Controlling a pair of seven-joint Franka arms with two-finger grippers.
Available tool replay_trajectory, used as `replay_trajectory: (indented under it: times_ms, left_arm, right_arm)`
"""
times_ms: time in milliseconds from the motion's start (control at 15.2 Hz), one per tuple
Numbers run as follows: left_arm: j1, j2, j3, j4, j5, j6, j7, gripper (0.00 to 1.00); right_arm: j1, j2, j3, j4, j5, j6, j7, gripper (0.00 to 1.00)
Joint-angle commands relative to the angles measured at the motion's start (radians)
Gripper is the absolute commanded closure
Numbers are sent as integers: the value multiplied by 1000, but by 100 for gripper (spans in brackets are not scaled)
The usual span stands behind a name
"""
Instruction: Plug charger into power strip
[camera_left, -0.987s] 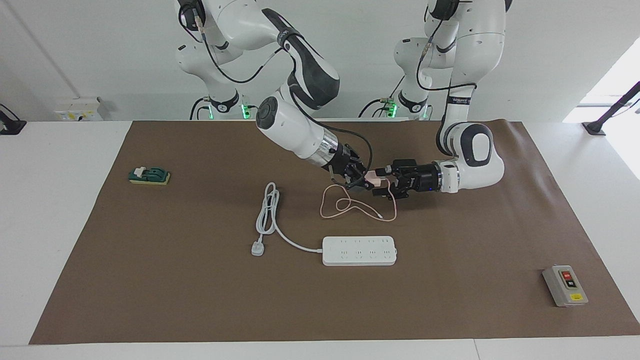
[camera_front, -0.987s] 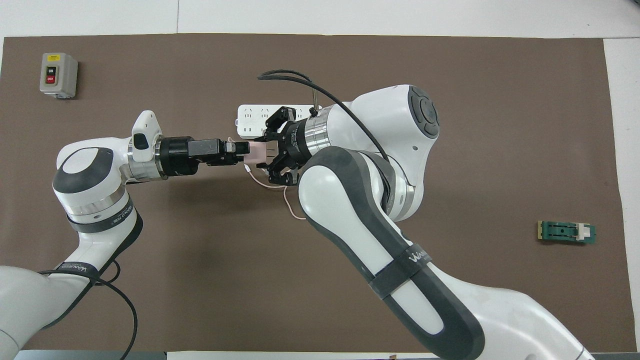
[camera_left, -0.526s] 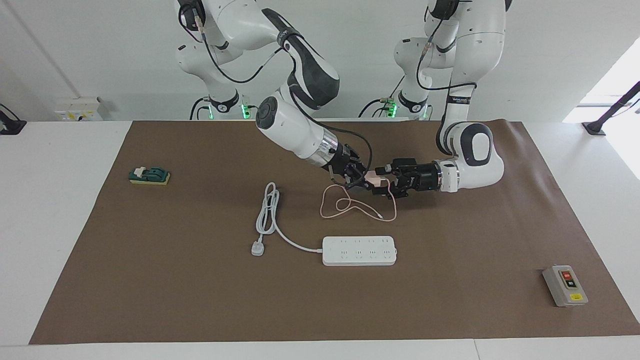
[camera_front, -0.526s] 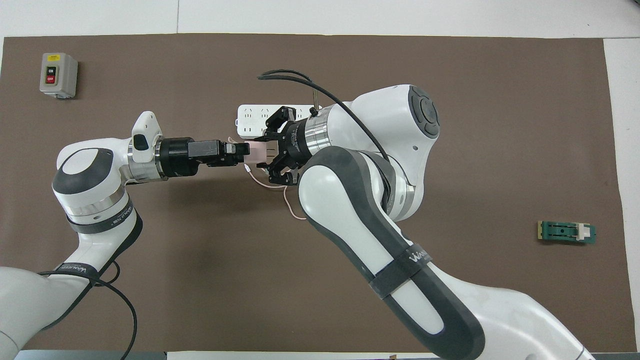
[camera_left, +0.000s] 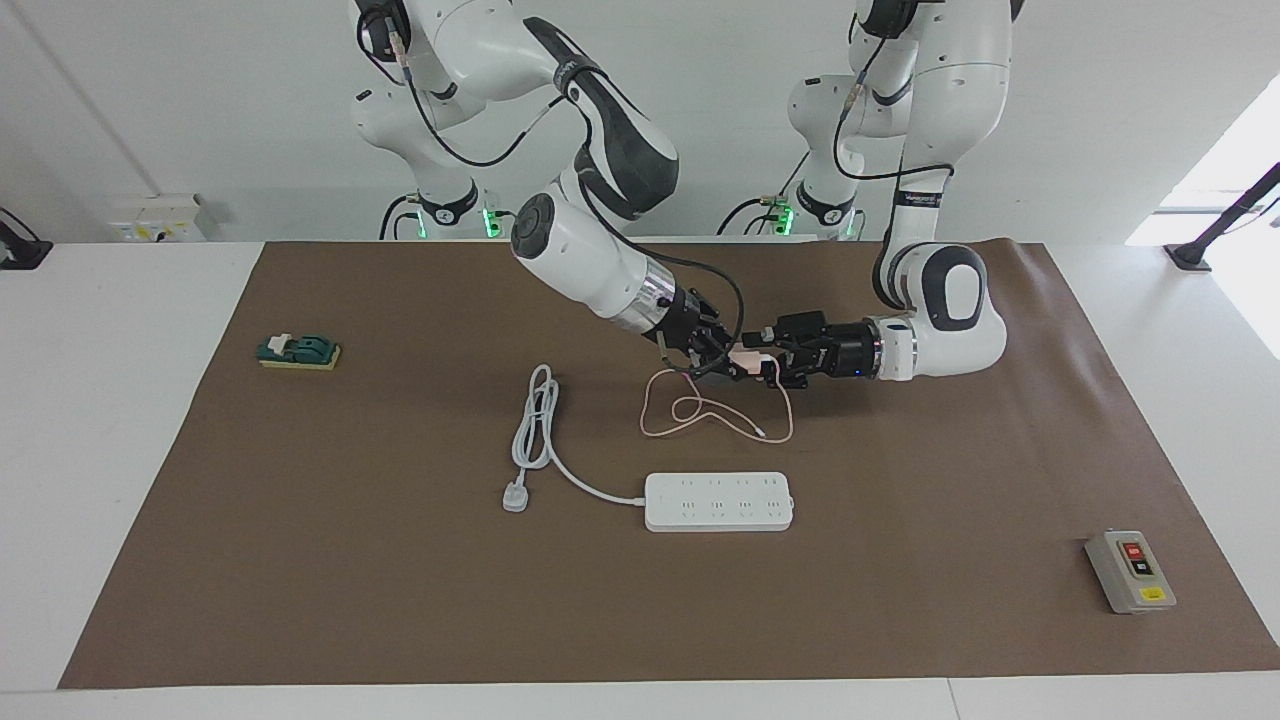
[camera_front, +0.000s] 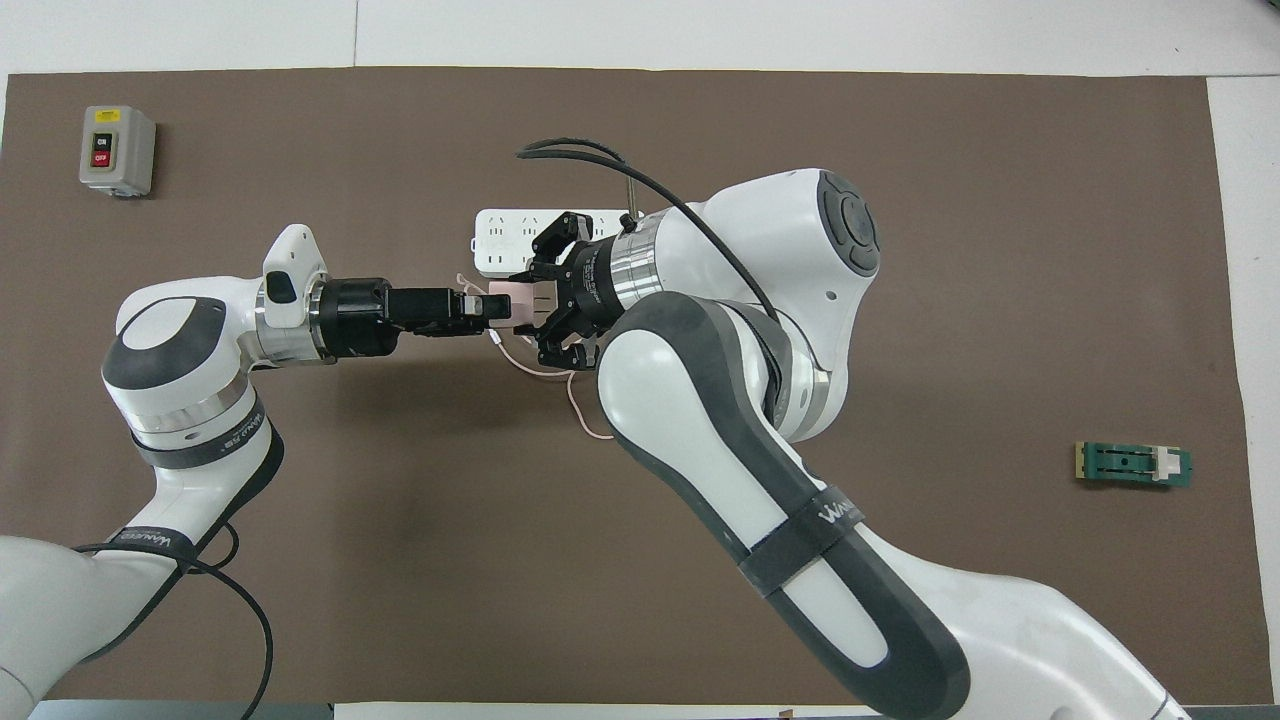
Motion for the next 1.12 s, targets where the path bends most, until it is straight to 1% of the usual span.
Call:
replay_trajectory:
  times_ms: [0, 66, 197, 263, 329, 526, 658, 789, 855, 921, 987, 1053]
  left_arm:
    - [7, -38, 4, -40, 9, -32, 25, 50]
    - [7, -38, 4, -40, 9, -32, 34, 66]
    - [9, -36, 4, -40, 9, -30, 38, 85]
    - [9, -35, 4, -40, 9, -27, 38, 99]
    - [9, -35, 4, -40, 9, -24, 38, 100]
    - [10, -36, 5, -38, 9, -15, 45, 100]
    - [26, -36, 4, -37, 9, -4, 67, 100]
    - [52, -38, 5, -15, 11, -2, 48, 100]
    - [56, -47, 7, 14, 44, 8, 16, 100]
    - [55, -56, 23, 38, 93, 42, -26, 100]
    - [55, -68, 45, 66, 133, 56, -54, 100]
    - [55, -73, 60, 95, 177, 54, -79, 100]
  right_arm:
    - [-7, 14, 4, 25, -12, -2, 21, 100]
    - [-7, 12, 2, 25, -12, -2, 21, 100]
    - [-7, 14, 4, 25, -10, -1, 21, 100]
    - [-7, 14, 4, 25, -10, -1, 21, 100]
    - [-7, 14, 2, 25, -10, -1, 21, 100]
    - [-6, 17, 2, 25, -10, 1, 21, 100]
    - [-7, 17, 2, 25, -10, 1, 21, 100]
    - [-7, 15, 2, 25, -9, 1, 21, 99]
    - [-13, 15, 2, 20, -3, 12, 21, 61]
    - [-14, 15, 2, 23, -4, 19, 22, 25]
    - [-12, 15, 2, 23, -18, 19, 16, 0]
    - [-12, 12, 2, 23, -19, 18, 15, 0]
